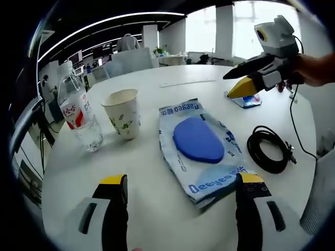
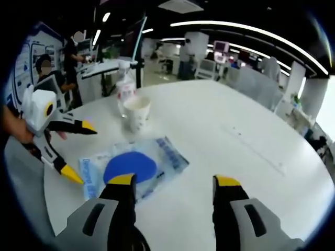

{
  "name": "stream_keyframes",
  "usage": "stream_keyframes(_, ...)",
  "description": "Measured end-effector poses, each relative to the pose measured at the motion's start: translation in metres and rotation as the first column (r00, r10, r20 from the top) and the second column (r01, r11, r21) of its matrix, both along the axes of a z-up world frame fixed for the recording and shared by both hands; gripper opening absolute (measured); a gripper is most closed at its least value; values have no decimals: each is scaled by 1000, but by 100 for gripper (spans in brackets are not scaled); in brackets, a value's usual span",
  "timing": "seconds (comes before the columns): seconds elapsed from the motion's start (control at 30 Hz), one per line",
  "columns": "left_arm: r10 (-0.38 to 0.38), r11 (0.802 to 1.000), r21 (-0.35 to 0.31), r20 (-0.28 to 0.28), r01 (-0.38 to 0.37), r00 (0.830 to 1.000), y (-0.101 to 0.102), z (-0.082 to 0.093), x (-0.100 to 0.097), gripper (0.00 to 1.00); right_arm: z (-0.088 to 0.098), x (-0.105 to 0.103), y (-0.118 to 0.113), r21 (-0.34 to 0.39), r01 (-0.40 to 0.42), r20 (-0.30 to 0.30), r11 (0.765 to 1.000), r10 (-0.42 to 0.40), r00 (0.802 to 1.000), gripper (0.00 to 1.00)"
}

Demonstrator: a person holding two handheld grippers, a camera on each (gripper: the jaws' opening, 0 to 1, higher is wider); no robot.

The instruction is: Arrange the tabletop items into an orderly group along one side of the table until the central work area is clear of visible clutter.

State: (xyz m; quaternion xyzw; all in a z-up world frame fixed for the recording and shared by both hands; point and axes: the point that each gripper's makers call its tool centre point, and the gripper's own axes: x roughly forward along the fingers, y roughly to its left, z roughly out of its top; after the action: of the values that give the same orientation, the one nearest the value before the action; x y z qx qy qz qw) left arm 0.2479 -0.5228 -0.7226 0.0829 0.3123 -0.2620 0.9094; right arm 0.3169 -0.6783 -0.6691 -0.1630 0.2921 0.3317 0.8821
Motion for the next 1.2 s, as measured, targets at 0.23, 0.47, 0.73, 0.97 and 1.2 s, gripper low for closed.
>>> stream_keyframes(0.23, 11, 1000, -1, -16, -11, 1000, 7, -4, 2, 85, -7, 7, 1, -7, -10, -23, 1000, 10, 1000, 52)
stream_keyframes(0.47, 15, 1000, 18, -23, -14, 1000, 19, -5, 3, 84, -17, 8, 7, -22, -29, -42, 999, 29, 999, 48)
stream_keyframes(0.73, 19, 1000, 23, -26, -18, 999, 28, -7, 0, 80, -30, 6, 12, -33, -48, -73, 998, 45, 996, 42)
stream_keyframes(0.97, -28, 996, 80, -5, 28, 1000, 31, -4, 1, 69, -36, 10, 13, -55, -65, -80, 996, 61, 995, 34)
stream_keyframes(1.2, -91, 987, 136, 10, 89, 996, 33, -2, 3, 53, -41, 18, 13, -64, -59, -90, 996, 53, 995, 29)
